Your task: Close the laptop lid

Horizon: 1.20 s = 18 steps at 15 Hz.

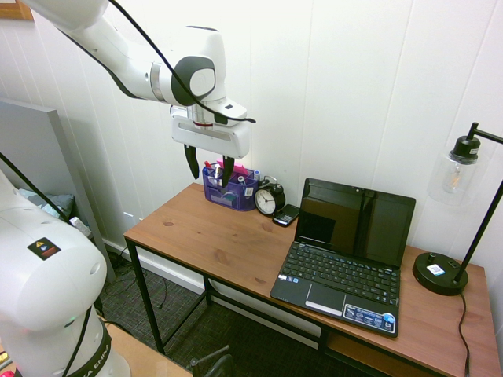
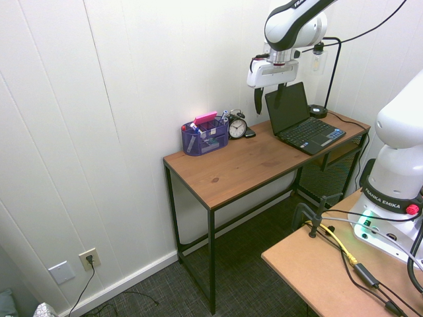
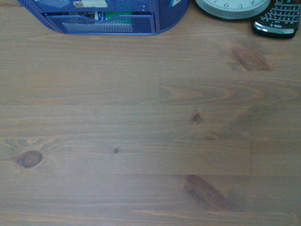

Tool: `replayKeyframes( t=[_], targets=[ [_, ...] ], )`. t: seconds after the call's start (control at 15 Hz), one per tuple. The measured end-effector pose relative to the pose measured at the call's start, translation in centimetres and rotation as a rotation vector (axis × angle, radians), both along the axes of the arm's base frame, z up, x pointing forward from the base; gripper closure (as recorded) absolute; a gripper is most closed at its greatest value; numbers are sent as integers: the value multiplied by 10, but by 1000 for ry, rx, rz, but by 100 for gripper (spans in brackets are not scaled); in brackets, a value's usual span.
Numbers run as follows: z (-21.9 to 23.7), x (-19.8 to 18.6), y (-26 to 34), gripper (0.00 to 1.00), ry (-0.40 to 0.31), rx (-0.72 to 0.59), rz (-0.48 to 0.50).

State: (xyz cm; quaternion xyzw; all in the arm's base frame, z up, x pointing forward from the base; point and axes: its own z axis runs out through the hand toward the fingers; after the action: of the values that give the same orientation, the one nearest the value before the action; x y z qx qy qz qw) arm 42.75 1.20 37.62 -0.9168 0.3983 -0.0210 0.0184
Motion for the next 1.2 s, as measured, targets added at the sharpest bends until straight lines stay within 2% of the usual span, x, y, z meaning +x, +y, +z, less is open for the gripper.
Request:
replayKeyframes(
  t=[0.13,0.33,0.67,1.2],
  targets=[
    [0,0,2,0,3,-9,-8],
    [16,13,-3,0,-43,-38,-21],
    [36,74,-70,0,-151,-78,-81],
    [34,155,-172,0,-244,-119,-187]
  ],
)
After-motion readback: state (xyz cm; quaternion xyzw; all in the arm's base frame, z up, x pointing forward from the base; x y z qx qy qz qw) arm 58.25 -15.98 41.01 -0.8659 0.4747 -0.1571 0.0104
